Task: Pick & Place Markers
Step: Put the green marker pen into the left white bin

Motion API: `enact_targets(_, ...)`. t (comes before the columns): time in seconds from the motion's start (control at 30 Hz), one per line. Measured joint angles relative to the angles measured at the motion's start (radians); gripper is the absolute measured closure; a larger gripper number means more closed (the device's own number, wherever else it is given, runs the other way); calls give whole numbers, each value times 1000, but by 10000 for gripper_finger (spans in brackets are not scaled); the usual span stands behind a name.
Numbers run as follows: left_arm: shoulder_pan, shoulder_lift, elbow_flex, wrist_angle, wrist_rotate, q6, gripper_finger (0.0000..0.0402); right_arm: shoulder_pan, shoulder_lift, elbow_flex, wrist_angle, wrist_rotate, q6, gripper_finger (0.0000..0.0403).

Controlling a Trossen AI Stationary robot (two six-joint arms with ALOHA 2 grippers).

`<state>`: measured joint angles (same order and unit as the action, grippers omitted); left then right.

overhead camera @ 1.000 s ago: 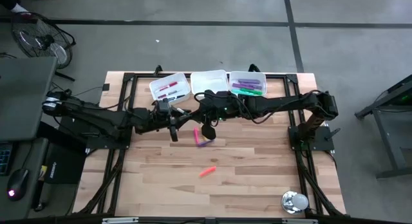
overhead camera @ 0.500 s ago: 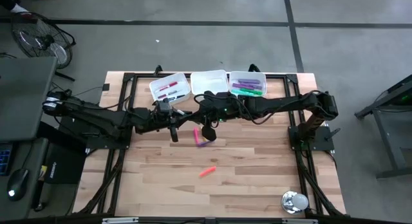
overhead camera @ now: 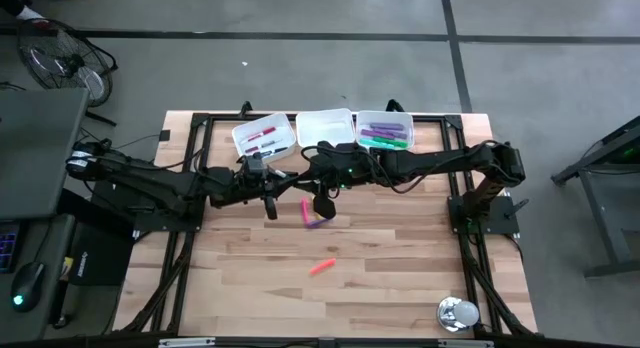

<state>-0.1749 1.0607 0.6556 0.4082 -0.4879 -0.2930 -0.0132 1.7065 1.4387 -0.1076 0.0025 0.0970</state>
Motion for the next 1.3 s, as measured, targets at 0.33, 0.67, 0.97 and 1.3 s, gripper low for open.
enact_targets(0.33, 0, 0, 0, -7, -35, -7, 374, -7, -17, 0, -36, 13, 36, 221)
enact_targets(0.67, 128, -5, 0, -120, -75, -68, 374, -50, -151, 2, -316, 166, 18, 191)
enact_targets(0.97, 433, -5, 0, -333, 110, -116, 374, -66, -222, 2, -573, 202, 10, 190)
enact_targets(1.3, 765, 28, 47, -504, 347, -23, 374, -66, -222, -16, -683, 237, -20, 189)
